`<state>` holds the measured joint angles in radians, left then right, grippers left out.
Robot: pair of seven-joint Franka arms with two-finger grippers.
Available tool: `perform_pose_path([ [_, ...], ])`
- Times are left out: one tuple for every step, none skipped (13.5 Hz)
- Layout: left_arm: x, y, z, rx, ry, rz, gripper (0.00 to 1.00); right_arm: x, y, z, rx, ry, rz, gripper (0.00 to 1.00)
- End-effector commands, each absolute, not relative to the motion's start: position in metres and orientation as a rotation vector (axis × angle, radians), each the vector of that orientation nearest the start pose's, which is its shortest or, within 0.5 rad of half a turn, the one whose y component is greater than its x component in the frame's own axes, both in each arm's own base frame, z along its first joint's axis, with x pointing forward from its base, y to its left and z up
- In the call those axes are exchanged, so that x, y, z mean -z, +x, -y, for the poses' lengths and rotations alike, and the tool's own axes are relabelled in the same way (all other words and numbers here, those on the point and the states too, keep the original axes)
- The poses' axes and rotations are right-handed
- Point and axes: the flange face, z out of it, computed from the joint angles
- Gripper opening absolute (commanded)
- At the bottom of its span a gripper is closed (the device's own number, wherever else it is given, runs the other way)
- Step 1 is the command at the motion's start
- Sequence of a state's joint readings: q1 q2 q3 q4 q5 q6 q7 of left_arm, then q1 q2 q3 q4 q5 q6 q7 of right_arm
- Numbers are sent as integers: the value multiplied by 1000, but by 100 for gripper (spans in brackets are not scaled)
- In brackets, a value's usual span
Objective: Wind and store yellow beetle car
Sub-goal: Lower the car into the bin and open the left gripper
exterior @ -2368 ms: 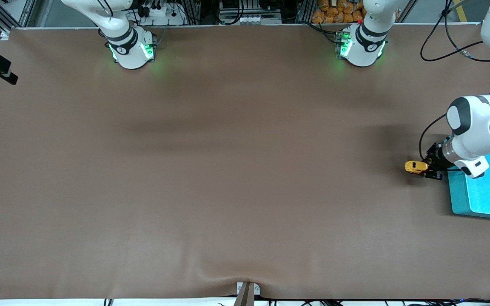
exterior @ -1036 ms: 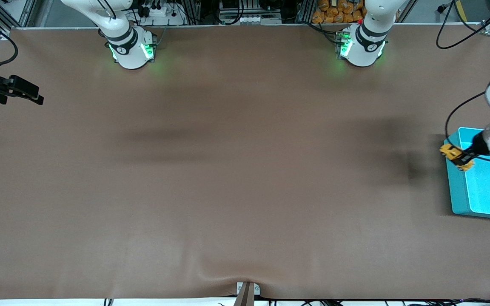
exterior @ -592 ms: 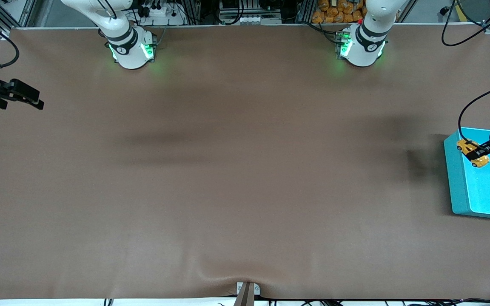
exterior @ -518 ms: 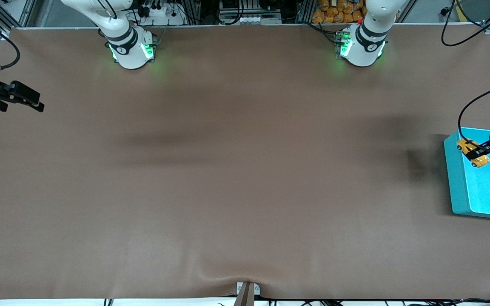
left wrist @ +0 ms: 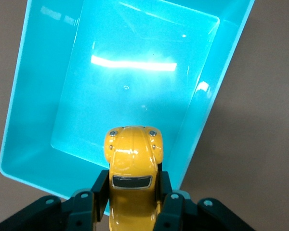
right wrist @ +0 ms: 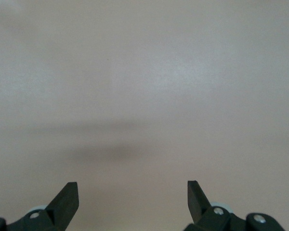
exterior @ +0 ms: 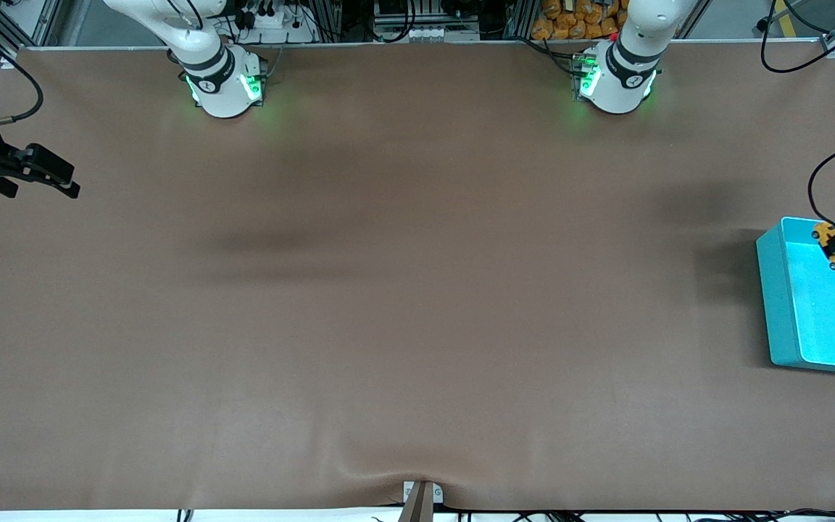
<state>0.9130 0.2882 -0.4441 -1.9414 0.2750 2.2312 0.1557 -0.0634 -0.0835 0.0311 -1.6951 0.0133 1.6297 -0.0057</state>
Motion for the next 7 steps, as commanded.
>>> perform_pose_path([
  [-346,554,-318,22,-3048,96,0,-622,525,13,53,-3151,-21,100],
  [-343,560,-328,38,-3056,71,0,-622,524,13,50,-3151,-21,100],
  [-342,567,-337,63,-3061,58,0,-623,525,13,58,-3151,-21,100],
  [-338,573,-344,79,-3070,51,0,-624,525,13,60,-3151,-21,100],
  [-329,577,-352,82,-3084,47,0,-625,525,13,62,-3151,-21,100],
  [-315,574,-368,88,-3099,54,0,-625,526,13,62,-3151,-14,100],
  [-304,575,-373,115,-3103,47,0,-624,526,13,58,-3151,-14,100],
])
